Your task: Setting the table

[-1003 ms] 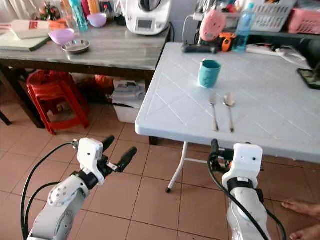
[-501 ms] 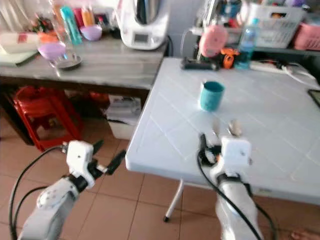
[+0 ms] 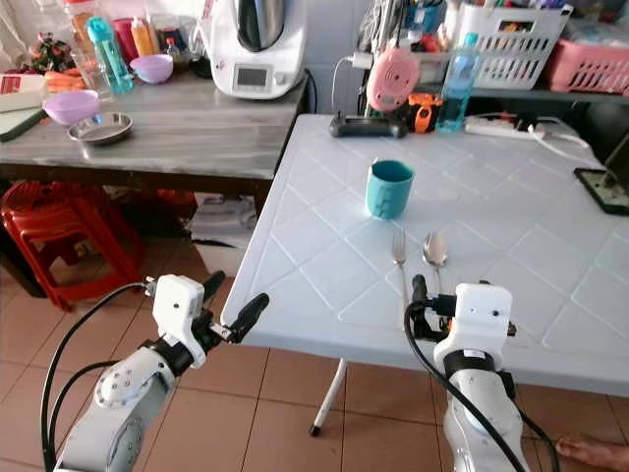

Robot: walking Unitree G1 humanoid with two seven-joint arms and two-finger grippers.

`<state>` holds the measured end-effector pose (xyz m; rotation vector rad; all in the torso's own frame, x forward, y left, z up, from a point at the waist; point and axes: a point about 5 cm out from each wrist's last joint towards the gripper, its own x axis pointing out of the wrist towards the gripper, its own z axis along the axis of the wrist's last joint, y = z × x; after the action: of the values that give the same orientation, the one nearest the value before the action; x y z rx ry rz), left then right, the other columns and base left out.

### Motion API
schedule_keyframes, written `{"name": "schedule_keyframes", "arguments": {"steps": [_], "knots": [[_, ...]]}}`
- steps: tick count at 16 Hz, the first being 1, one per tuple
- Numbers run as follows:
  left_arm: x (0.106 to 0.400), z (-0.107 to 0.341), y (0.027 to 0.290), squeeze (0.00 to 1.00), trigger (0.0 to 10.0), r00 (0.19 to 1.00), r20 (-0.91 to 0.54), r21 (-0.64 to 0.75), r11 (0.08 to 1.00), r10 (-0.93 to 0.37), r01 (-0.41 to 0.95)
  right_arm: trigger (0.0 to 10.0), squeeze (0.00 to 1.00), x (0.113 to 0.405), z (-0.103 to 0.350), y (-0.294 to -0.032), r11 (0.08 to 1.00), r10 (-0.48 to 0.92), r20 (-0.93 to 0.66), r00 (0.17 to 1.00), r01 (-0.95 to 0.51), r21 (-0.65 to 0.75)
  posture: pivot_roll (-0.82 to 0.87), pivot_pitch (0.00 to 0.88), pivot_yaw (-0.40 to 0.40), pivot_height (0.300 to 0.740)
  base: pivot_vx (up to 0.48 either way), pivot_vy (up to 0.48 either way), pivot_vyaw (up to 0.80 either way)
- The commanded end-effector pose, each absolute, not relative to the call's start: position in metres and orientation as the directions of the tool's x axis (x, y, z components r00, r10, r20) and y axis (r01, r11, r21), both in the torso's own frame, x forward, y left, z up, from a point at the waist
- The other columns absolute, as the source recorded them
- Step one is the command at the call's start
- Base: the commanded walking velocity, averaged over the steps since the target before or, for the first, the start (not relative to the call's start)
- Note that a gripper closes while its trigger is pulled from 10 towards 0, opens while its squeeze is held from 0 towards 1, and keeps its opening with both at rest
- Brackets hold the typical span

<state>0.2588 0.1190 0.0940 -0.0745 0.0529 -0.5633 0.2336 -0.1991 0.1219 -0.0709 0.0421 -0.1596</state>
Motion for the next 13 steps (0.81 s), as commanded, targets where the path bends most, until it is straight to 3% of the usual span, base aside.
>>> {"name": "schedule_keyframes", "arguments": {"steps": [1, 4, 8, 13], "knots": [[0.259, 0.095, 0.120, 0.00, 10.0, 0.841, -0.035, -0.069, 0.841, -0.540, 0.537, 10.0, 0.00, 0.234, 0.123, -0.198, 0.986, -0.159, -0.037, 0.987, 0.156, -0.065, -0.06, 0.021, 0.018, 0.740, 0.000, 0.000, -0.80], [0.260, 0.095, 0.118, 0.00, 10.0, 0.835, -0.038, -0.061, 0.835, -0.549, 0.546, 10.0, 0.00, 0.235, 0.123, -0.199, 0.985, -0.162, -0.035, 0.986, 0.159, -0.064, -0.06, 0.023, 0.019, 0.740, 0.000, 0.000, -0.80], [0.261, 0.097, 0.118, 0.00, 10.0, 0.829, -0.036, -0.056, 0.830, -0.557, 0.555, 10.0, 0.00, 0.240, 0.125, -0.198, 0.988, -0.144, -0.033, 0.989, 0.142, -0.064, -0.06, 0.032, 0.017, 0.740, 0.000, 0.000, 0.00], [0.254, 0.102, 0.132, 0.00, 10.0, 0.759, -0.052, -0.002, 0.760, -0.649, 0.649, 10.0, 0.00, 0.269, 0.134, -0.206, 0.993, -0.085, -0.039, 0.996, 0.081, -0.089, -0.05, 0.051, 0.019, 0.740, 0.000, 0.000, 0.00]]}}
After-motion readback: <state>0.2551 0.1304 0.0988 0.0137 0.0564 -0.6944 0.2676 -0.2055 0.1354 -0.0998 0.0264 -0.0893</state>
